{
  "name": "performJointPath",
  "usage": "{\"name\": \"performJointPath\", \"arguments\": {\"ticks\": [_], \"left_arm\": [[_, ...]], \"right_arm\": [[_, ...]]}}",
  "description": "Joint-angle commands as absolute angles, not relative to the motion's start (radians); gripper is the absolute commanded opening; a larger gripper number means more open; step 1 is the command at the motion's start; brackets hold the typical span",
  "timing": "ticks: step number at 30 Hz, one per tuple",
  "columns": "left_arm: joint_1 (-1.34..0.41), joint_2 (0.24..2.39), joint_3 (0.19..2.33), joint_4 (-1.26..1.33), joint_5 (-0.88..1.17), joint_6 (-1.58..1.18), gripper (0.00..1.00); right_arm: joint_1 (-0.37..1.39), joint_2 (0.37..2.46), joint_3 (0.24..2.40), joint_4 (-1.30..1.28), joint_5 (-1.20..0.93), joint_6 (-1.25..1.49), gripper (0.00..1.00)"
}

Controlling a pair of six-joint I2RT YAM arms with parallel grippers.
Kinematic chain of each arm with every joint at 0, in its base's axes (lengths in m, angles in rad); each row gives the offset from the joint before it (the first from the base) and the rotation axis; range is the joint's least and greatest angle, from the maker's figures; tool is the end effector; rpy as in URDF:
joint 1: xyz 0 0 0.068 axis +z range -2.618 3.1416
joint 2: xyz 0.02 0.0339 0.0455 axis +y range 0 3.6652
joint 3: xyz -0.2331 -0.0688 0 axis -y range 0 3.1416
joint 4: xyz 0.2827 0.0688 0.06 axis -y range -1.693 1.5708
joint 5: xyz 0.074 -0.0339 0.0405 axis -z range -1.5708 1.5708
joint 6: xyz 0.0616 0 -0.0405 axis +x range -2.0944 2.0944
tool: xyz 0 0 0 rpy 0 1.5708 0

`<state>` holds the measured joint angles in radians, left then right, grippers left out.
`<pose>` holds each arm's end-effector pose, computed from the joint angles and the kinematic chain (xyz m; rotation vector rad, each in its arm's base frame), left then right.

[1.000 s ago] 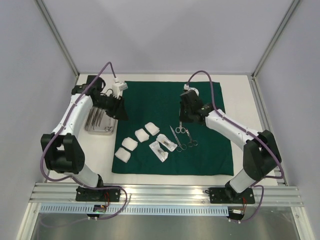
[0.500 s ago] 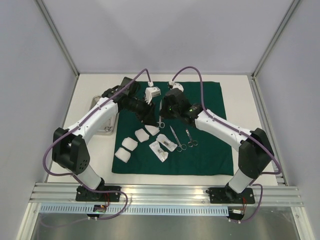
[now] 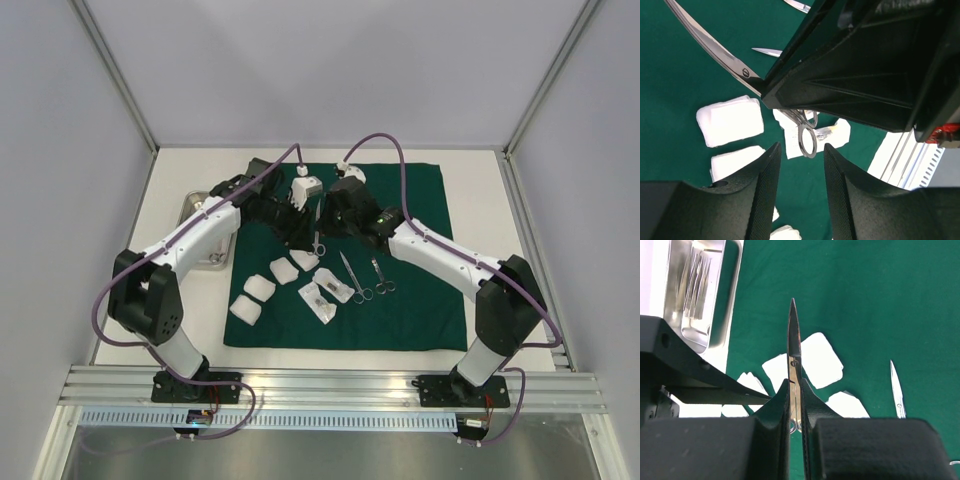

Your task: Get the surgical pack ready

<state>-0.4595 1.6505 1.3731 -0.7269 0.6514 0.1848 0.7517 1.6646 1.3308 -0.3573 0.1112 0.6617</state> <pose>0.3356 -0.2077 0.2224 1.0310 2.3079 -0.9418 0.3208 0.2905 0.2235 -0.0439 2.3338 0.6143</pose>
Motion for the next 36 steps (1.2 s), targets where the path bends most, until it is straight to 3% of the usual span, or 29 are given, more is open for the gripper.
{"name": "performJointPath", "arguments": {"ticks": [1, 8, 11, 14, 15, 16, 21, 28, 36], "left_arm": [[-0.463, 1.658, 1.371, -0.686, 0.664, 0.179, 0.48], [-0.472, 1.672, 1.362, -0.69, 0.695, 0.176, 0.41], [-0.479, 1.683, 1.355, -0.672, 0.695, 0.163, 0.32], [-0.479, 1.695, 1.362, -0.678, 0.692, 0.161, 0.18], [-0.479, 1.7, 1.367, -0.683, 0.693, 0.163, 0.05], [-0.479, 1.7, 1.371, -0.69, 0.693, 0.163, 0.0], [-0.476, 1.692, 1.379, -0.715, 0.667, 0.17, 0.0], [-0.327, 1.695, 1.384, -0.805, 0.615, 0.209, 0.0], [-0.046, 1.634, 1.324, -0.887, 0.594, 0.317, 0.0]], "right_arm": [[0.758, 1.649, 1.356, -0.302, 0.109, 0.678, 0.0], [0.758, 1.641, 1.348, -0.287, 0.118, 0.684, 0.0], [0.758, 1.638, 1.336, -0.275, 0.117, 0.689, 0.0], [0.758, 1.637, 1.325, -0.265, 0.107, 0.696, 0.01], [0.758, 1.637, 1.324, -0.264, 0.104, 0.698, 0.0], [0.758, 1.637, 1.321, -0.262, 0.101, 0.698, 0.0], [0.758, 1.634, 1.31, -0.27, 0.106, 0.695, 0.0], [0.759, 1.559, 1.279, -0.281, 0.127, 0.634, 0.3], [0.758, 1.545, 1.282, -0.298, 0.112, 0.58, 0.35]]}}
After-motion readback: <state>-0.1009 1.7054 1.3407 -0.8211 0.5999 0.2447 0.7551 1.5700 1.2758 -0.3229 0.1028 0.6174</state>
